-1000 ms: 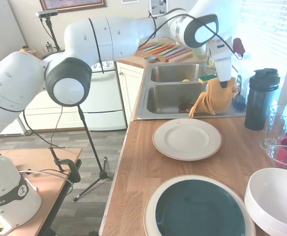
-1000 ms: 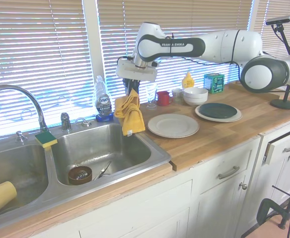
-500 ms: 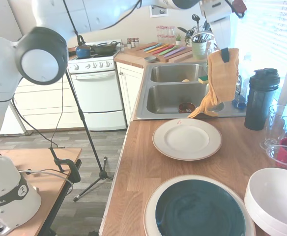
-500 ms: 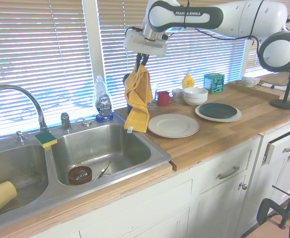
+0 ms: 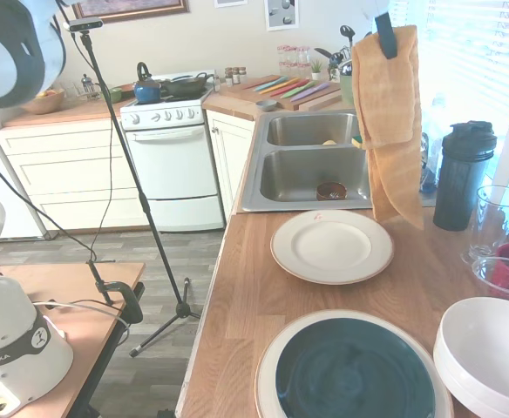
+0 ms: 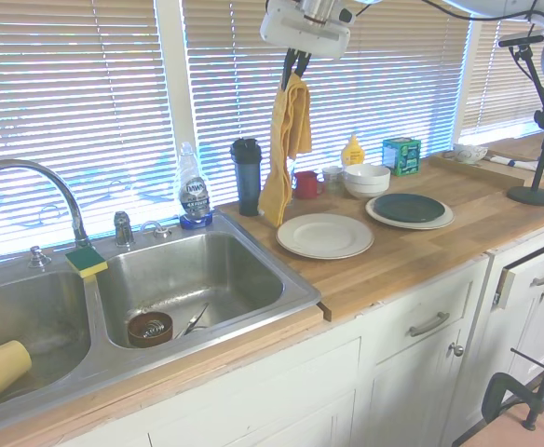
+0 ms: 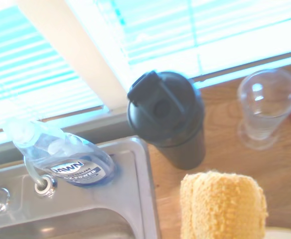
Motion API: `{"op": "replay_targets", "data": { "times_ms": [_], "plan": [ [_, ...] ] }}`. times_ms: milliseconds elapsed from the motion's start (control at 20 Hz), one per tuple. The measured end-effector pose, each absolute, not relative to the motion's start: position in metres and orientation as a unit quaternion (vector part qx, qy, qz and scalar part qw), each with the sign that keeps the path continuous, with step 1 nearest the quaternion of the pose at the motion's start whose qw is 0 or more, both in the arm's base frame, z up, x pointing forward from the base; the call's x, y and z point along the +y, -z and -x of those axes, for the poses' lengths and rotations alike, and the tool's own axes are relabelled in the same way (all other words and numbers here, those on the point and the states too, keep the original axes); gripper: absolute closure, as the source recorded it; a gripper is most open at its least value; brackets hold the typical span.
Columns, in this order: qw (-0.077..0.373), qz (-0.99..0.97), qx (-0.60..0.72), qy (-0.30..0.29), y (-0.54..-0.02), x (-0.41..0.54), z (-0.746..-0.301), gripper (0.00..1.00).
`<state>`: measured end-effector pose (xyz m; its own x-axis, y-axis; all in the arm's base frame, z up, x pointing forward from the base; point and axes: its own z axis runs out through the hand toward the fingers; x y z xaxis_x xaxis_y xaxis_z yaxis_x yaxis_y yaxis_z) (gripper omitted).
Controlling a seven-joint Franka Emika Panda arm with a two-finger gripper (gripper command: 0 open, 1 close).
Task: Wipe the white plate in clockwise motion
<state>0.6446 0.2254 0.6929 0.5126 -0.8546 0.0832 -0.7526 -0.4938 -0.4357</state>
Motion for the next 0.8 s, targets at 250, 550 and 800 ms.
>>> {"op": "replay_targets", "data": {
  "times_ms": [250, 550, 800],
  "plan": [
    [0.182, 0.849, 0.47, 0.156, -0.729, 0.217, -0.619, 1.0],
    [0.172, 0.851, 0.471, 0.158, -0.739, 0.207, -0.594, 1.0],
    [0.146, 0.853, 0.477, 0.153, -0.712, 0.195, -0.577, 1.0]
  ]
}}
